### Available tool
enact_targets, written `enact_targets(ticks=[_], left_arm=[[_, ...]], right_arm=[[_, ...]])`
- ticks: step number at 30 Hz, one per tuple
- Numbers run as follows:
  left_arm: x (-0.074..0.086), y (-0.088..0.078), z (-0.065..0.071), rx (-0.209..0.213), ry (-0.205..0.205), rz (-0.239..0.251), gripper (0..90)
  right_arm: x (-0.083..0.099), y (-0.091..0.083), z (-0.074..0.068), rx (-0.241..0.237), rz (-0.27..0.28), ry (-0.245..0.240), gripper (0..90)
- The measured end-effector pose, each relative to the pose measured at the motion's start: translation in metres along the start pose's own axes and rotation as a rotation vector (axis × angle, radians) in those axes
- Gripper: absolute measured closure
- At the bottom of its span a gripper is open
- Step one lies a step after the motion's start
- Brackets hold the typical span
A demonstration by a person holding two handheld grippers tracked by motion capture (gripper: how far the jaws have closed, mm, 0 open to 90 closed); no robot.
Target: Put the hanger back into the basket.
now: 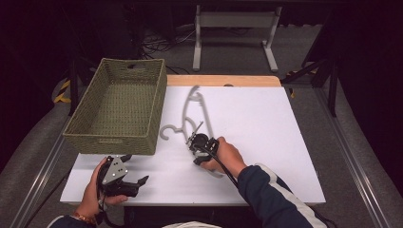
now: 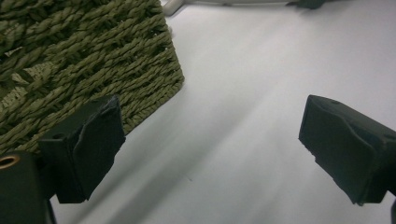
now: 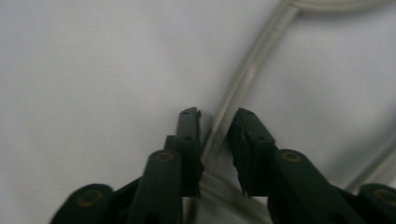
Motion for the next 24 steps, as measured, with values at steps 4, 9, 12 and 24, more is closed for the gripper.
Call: enact_targets(ticks=[4, 9, 12, 24], left_arm=[[0.001, 0.002, 0.001, 0.004, 0.001, -0.009, 7.4], [0.001, 0.004, 0.003, 0.009, -0.001, -0.014, 7.6], [0.001, 0.005, 0.003, 0.012, -0.002, -0.018, 7.6], [-0.011, 0.016, 0.015, 0.077, -0.023, 0.005, 8.9]], right_arm=[[0.003, -0.001, 0.005, -0.027, 0.024, 0.043, 75.3], [0.01, -0.005, 0.015, 0.034, 0.078, 0.077, 81.0], [0.019, -0.009, 0.027, 0.048, 0.115, 0.106, 83.2], [0.037, -0.027, 0.036, 0.07, 0.33, 0.158, 83.4]])
Point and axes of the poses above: each handheld gripper's, and its own axes: y roughly forward along the jaws, x roughly out of its underside, z roughly to its right, the point moved 6 cm from there along y, roughly forward along the jaws, and after that the axes turned 6 degrees about z, right-handed, at the moved point
